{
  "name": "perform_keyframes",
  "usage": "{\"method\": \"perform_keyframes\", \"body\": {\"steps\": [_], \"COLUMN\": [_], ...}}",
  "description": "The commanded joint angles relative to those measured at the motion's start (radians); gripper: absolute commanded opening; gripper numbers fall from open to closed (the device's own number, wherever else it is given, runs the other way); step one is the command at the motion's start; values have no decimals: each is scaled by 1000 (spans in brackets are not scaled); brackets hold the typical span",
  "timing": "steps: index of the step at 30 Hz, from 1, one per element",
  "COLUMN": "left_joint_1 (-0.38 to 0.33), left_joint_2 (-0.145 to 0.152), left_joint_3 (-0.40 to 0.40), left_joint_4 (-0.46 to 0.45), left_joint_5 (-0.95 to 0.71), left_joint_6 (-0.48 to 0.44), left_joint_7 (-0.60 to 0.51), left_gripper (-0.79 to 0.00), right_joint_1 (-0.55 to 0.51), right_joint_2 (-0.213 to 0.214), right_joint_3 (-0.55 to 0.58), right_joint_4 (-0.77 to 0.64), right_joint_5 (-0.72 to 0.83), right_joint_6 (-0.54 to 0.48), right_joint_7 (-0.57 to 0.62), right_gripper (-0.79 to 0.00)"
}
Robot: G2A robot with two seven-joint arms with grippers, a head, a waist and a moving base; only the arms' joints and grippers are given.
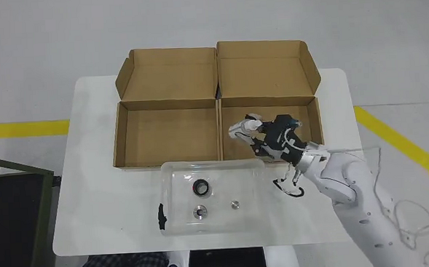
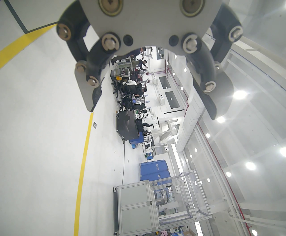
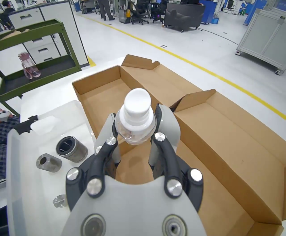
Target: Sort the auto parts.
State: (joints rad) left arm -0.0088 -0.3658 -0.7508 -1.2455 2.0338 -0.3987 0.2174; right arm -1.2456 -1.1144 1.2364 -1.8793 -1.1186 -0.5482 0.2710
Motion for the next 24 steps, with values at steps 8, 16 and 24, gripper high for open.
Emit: {"method": "perform_keyframes", "body": {"steps": [8,16,24], "left_joint_1": [0,0,0], "left_joint_2": [0,0,0], "left_joint_3": [0,0,0], "left_joint_4": [0,0,0], "left_joint_5": [0,0,0], "left_joint_6": [0,0,0], "left_joint_7": [0,0,0], "left_gripper": [0,0,0], "right_joint_1": [104,169,214], "right_joint_2": [-15,-32,-45], "right_joint_3": [-66,-127,-170], "right_joint_4": [110,221,305], "right_joint_5": [-49,-65,-88], "right_joint_6": [73,97,119], "right_joint_7": [69,56,57], "right_gripper": [-785,-785,-785]}}
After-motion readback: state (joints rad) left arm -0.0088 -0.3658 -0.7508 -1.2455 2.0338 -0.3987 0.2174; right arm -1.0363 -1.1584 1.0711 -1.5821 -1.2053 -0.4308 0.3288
